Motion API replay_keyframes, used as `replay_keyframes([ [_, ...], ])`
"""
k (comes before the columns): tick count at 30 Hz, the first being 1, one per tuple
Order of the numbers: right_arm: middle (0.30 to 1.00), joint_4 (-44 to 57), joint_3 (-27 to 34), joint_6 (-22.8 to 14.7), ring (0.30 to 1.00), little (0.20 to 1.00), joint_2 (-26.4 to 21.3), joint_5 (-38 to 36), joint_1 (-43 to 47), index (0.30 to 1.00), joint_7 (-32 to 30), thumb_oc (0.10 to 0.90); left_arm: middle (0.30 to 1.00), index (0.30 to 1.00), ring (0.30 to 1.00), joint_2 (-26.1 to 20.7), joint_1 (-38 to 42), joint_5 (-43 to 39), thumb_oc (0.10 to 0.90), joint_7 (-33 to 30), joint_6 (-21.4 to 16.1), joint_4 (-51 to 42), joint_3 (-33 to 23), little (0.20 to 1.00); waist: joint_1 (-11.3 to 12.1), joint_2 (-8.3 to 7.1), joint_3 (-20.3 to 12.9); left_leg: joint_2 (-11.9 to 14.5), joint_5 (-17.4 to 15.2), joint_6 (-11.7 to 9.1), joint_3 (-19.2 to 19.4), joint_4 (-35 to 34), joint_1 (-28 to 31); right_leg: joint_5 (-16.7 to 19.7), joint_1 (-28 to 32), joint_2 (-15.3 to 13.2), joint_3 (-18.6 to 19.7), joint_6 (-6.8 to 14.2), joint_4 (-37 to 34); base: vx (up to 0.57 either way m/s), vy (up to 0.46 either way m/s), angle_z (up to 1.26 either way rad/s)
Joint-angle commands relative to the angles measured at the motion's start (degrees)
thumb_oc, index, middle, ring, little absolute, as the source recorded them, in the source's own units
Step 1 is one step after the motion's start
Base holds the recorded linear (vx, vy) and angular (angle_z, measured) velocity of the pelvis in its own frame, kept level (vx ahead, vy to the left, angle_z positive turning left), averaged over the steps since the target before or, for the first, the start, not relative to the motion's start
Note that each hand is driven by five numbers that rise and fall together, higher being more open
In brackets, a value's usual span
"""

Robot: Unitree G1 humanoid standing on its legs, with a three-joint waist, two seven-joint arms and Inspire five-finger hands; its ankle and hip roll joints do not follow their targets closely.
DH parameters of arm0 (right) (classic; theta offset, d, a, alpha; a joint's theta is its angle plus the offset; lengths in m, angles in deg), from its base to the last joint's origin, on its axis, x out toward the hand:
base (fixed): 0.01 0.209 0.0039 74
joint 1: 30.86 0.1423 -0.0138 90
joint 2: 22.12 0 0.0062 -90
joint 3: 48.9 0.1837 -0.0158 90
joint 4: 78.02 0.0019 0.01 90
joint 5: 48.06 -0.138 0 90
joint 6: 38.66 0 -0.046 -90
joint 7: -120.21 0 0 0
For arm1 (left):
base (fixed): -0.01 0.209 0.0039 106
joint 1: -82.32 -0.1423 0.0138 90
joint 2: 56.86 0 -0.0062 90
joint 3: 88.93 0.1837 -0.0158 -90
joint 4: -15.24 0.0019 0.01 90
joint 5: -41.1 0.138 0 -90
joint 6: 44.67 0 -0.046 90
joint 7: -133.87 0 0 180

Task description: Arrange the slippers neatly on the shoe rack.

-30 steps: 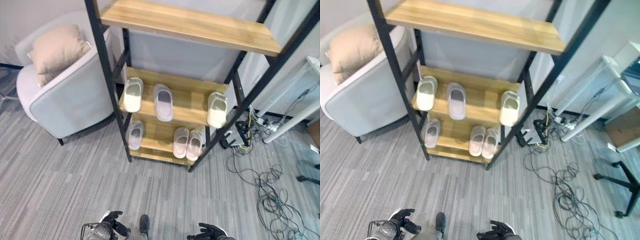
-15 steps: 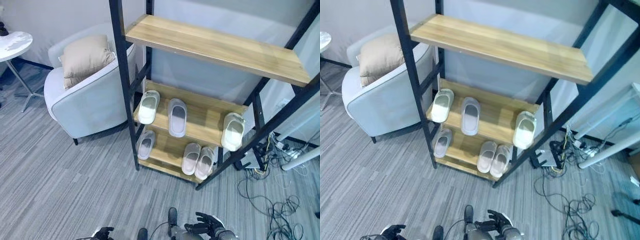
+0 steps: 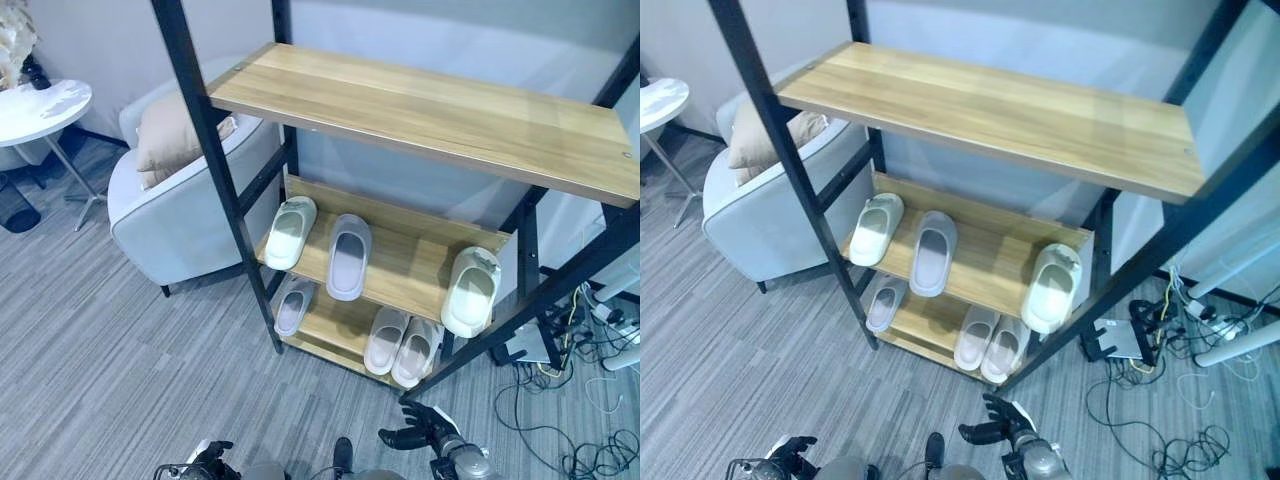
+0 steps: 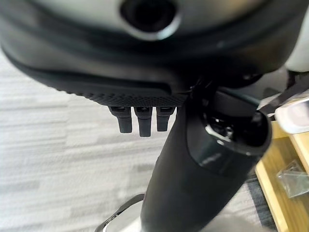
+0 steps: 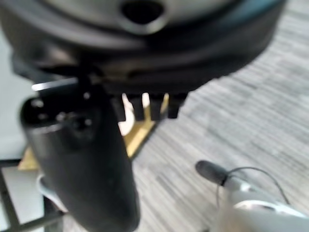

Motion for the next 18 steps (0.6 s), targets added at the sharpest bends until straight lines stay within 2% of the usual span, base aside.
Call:
replay_keyframes([
  [1,0.9,7.39,-2.32,-2.68,0.9,0.9,-2.65,6.5,0.65,0.9,0.79,0.8,0.9,0.9,0.9,3.16,0.28,0.83,0.8,0.36,-1.86,-2.09,2.52,0.9,1.36,-0.18,-0.21,2.25,7.53,2.5,-2.95,-16.0,2.79,-11.15,3.76,-0.3,3.41,8.27,2.11,0.1,0.037,0.17],
  [2,0.9,7.44,-2.32,-2.65,0.9,0.9,-2.67,6.52,0.6,0.9,0.8,0.8,0.9,0.9,0.9,3.19,0.26,0.84,0.8,0.35,-1.87,-2.07,2.52,0.9,1.35,-0.19,-0.17,2.25,7.78,2.49,-2.93,-16.5,3.11,-11.2,3.86,-0.32,3.4,8.27,2.11,0.15,0.081,0.16],
  [3,0.9,8.37,-3.62,-2.86,0.9,0.9,-2.71,8.26,0.47,0.9,1.59,0.8,0.9,0.9,0.9,3.34,0.17,2.11,0.8,0.36,-1.54,-1.07,2.67,0.9,0.97,-0.08,-0.99,2.26,9.4,1.89,-3.31,-19.78,4.31,-11.88,4.43,-0.24,3.33,8.44,2.03,0.16,0.109,0.18],
  [5,0.9,12.26,-4.3,-3.21,0.9,0.9,-2.44,7.57,0.18,0.9,2.73,0.8,0.9,0.9,0.9,2.95,0.03,3.94,0.8,0.46,-1.14,-0.34,2.81,0.9,0.8,-0.05,-2.51,1.48,9.38,2.14,-3.15,-22.64,6.27,-11.71,4.62,-0.56,3.79,8.74,1.78,0.19,0.164,0.09],
  [12,0.9,25.08,-5.42,-4.55,0.9,0.9,-5.01,6.2,-0.05,0.9,5.73,0.8,0.9,0.9,0.9,1.39,-0.16,5.43,0.8,0.25,-1.22,-0.28,1.94,0.9,0.72,-0.32,-3.74,0.13,7.89,3.13,-1.83,-22.97,7.41,-10.66,4.32,-1.92,4.92,10.07,0.84,0.07,0.128,-0.11],
  [14,0.9,34.22,-5.01,-5.6,0.9,0.9,-7.97,3.45,-1.16,0.9,8.59,0.8,0.9,0.9,0.9,0.83,-0.24,6.32,0.8,0.59,-1.43,-0.24,1.59,0.9,0.36,-0.38,-4.14,-0.54,7.21,3.54,-1.17,-22.97,7.38,-10.38,3.96,-2.49,5.18,10.76,0.76,0.03,0.097,-0.05],
  [15,0.9,34.37,-4.96,-5.51,0.9,0.9,-8.06,3.4,-1.24,0.9,8.64,0.8,0.9,0.9,0.9,0.86,-0.25,6.32,0.8,0.59,-1.43,-0.23,1.6,0.9,0.37,-0.35,-4.18,-0.54,7.21,3.55,-1.16,-22.97,7.36,-10.38,3.94,-2.5,5.18,10.77,0.76,0.03,0.13,-0.03],
  [16,0.9,42.04,-3.91,-6.54,0.9,0.9,-10.92,1.95,-2.01,0.9,10.27,0.8,0.9,0.9,0.9,0.65,-0.06,6.87,0.8,0.74,-1.65,-0.39,1.54,0.9,0.04,-0.29,-4.35,-1.0,7.06,3.67,-0.63,-22.97,6.99,-10.22,3.54,-3.08,4.94,11.32,0.76,0.01,0.066,0.0],
  [18,0.9,45.98,-3.04,-6.93,0.9,0.9,-12.51,1.04,-2.55,0.9,10.92,0.8,0.9,0.9,0.9,0.77,0.03,7.13,0.8,0.75,-1.9,-0.47,1.72,0.9,-0.19,-0.19,-4.56,-1.29,6.79,3.71,-0.38,-22.97,6.81,-10.18,3.33,-3.42,4.81,11.61,0.76,0.01,0.085,0.01],
])
